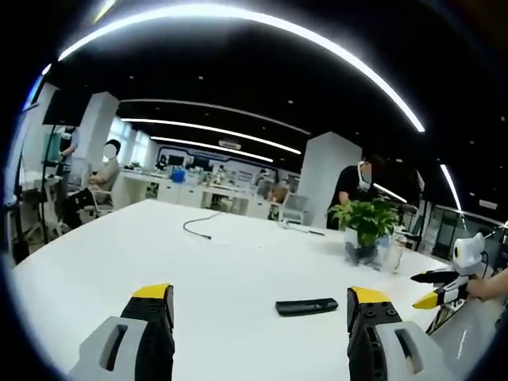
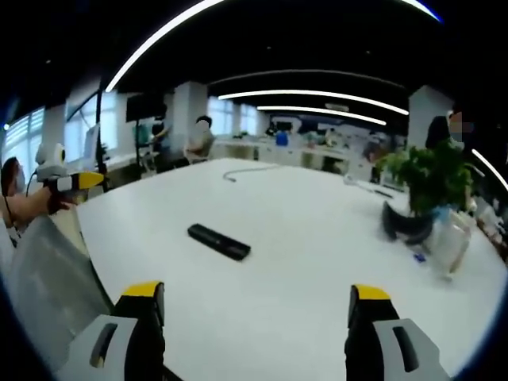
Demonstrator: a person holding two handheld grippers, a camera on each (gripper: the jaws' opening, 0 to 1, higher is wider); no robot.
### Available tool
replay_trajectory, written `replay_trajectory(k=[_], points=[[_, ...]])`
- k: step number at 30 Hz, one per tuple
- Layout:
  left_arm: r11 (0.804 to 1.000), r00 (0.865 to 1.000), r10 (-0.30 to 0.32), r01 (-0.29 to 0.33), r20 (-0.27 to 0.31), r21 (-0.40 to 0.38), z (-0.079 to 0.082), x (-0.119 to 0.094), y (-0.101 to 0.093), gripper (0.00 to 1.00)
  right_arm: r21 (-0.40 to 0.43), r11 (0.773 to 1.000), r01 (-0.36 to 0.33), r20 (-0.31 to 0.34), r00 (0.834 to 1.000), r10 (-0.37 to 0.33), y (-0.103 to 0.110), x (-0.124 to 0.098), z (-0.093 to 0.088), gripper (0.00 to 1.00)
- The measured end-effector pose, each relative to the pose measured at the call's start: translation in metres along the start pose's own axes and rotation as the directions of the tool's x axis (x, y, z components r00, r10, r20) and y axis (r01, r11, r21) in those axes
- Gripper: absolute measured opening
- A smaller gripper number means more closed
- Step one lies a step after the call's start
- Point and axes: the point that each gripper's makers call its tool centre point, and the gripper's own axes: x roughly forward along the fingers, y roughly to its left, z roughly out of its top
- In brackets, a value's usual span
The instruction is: Press the specified remote control buttons in sequence, fully releasing each button before pressing the next.
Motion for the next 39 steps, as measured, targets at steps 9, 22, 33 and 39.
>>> replay_trajectory(k=[9,22,33,39], points=[[1.0,1.0,0.003,-0.003,-0.01,-0.001,-0.004,0.0,-0.001,0.93,-0.017,1.0,-0.022,-0.026,0.999,0.022,-0.002,0.002,-0.01,0.94],[0.922,0.868,-0.226,0.337,-0.441,0.19,-0.062,0.028,-0.066,0.96,0.009,1.0,0.022,-0.013,1.0,-0.021,-0.018,-0.006,-0.013,0.92],[0.837,0.719,-0.285,0.508,-0.634,0.201,-0.092,0.054,-0.069,0.93,0.009,1.0,0.025,-0.019,1.0,-0.025,-0.02,-0.008,-0.014,0.89],[0.799,0.648,-0.337,0.581,-0.683,0.156,-0.1,0.07,-0.074,0.86,0.006,1.0,0.022,-0.02,1.0,-0.022,-0.017,-0.008,-0.013,0.88]])
